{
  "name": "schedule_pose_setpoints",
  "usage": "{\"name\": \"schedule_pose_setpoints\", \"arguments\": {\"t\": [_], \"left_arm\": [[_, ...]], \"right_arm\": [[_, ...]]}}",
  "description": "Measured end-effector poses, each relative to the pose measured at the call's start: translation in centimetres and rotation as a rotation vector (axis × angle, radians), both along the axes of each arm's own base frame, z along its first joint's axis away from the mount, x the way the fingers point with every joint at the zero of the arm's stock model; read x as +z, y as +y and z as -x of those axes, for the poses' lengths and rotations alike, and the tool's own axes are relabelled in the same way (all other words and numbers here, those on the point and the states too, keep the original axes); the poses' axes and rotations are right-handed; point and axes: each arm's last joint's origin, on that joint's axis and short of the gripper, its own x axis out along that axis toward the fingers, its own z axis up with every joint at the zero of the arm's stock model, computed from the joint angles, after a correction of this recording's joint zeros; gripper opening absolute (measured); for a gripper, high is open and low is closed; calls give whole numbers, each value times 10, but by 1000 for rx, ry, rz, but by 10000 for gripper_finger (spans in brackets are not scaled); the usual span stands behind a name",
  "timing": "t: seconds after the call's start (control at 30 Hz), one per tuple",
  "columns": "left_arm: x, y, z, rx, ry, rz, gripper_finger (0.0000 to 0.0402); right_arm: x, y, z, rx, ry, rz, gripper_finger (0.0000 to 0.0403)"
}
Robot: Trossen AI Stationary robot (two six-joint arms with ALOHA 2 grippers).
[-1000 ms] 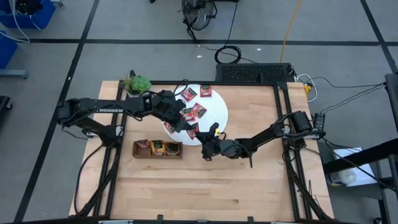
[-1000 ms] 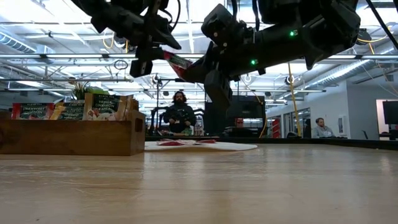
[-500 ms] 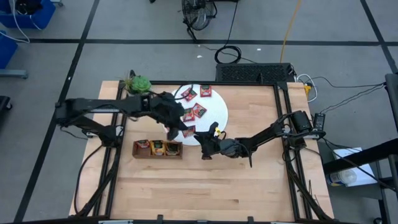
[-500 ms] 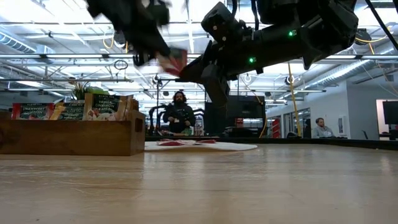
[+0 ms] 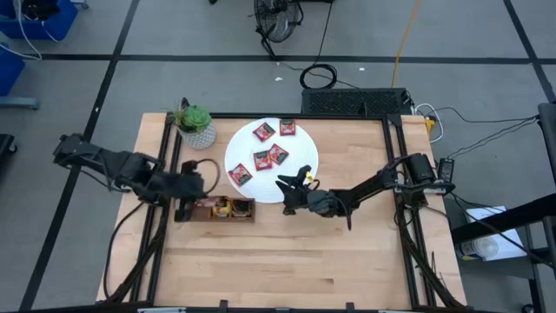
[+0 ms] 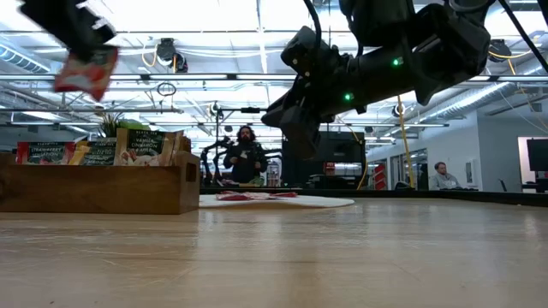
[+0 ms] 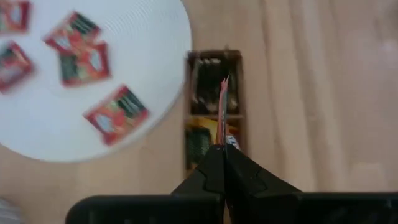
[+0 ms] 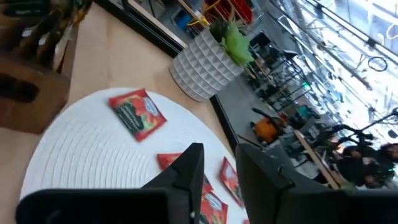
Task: Pick & Place Tea
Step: Put the red tea bag into the left section of the wooden organizer
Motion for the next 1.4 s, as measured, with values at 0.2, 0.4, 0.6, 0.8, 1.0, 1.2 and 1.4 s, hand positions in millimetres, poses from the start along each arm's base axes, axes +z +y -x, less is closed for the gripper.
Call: {"name": "schedule_pose_setpoints", "arguments": {"t": [0.2, 0.4, 0.6, 0.8, 1.0, 1.2, 1.4], "left_arm": [[-38, -8, 23, 134, 38, 83, 1], [-57, -9, 33, 249, 132, 79, 1], [-66, -8, 36, 276, 156, 53, 1], [-88, -8, 37, 305, 189, 58, 1], [-98, -9, 30, 344, 156, -13, 1], [-110, -9, 29, 429, 205, -17, 11], [-112, -11, 26, 491, 203, 13, 41]], "right_arm": [[0, -3, -1, 11, -10, -18, 69], [0, -3, -1, 13, -8, -15, 58], [0, -3, -1, 13, -8, -15, 50], [0, -3, -1, 14, -7, -14, 45], [0, -3, -1, 15, -6, -15, 45], [0, -3, -1, 18, -6, -14, 45], [-1, -2, -2, 78, -4, -25, 45]]}}
